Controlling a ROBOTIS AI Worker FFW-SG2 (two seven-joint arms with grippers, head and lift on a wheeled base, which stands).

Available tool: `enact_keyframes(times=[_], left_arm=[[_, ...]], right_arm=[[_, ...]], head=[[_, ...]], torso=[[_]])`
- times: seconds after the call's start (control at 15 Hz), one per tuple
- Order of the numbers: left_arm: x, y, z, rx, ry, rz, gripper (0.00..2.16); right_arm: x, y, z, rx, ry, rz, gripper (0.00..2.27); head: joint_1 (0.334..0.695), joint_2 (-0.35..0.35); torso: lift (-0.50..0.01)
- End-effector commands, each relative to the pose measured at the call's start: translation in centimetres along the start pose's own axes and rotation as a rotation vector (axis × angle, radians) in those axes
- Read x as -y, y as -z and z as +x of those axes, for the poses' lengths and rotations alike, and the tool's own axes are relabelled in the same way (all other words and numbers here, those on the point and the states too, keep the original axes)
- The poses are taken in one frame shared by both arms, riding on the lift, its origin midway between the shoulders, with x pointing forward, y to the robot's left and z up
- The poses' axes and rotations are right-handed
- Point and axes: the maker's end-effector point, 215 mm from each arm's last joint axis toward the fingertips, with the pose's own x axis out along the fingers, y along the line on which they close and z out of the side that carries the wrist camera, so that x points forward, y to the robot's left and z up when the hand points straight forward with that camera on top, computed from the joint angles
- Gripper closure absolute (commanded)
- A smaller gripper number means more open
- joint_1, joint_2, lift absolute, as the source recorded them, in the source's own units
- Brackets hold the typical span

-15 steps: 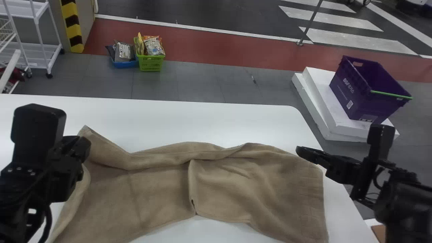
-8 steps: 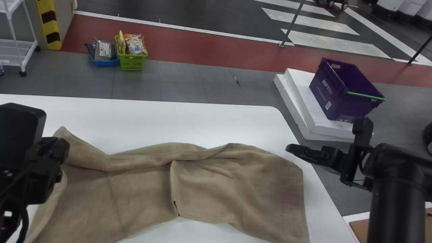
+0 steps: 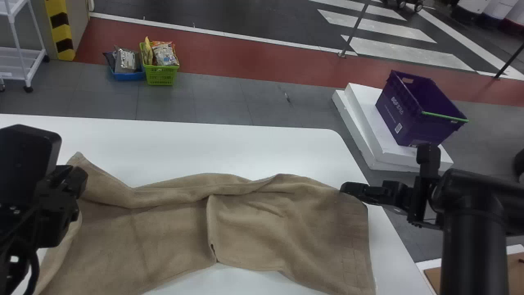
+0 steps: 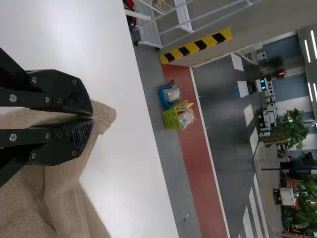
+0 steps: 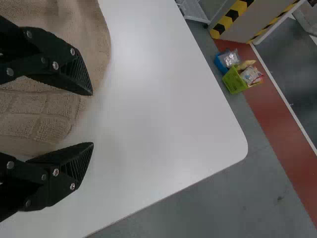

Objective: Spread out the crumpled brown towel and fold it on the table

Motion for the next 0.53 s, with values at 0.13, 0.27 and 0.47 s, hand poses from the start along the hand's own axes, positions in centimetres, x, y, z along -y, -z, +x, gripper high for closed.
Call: enact_keyframes(times=[0.13,0.27,0.47], left_arm=[[-0.2,0.0,-0.1,0.001,-0.005,0.000,1.00],[-0.4,-0.1,-0.2,0.003,-0.008,-0.002,1.00],[-0.3,0.1,-0.2,0.001,-0.006,-0.002,1.00]], right_arm=[[-0.6,1.4,0.1,-0.044,-0.008,0.038,1.36],[-2.3,1.3,-0.4,-0.035,-0.042,0.051,1.42],[-7.3,0.1,-2.7,0.026,-0.123,0.048,1.42]], head=[[0.695,-0.349],[0.695,-0.344],[0.695,-0.327]], torso=[[-0.127],[-0.127],[-0.127]])
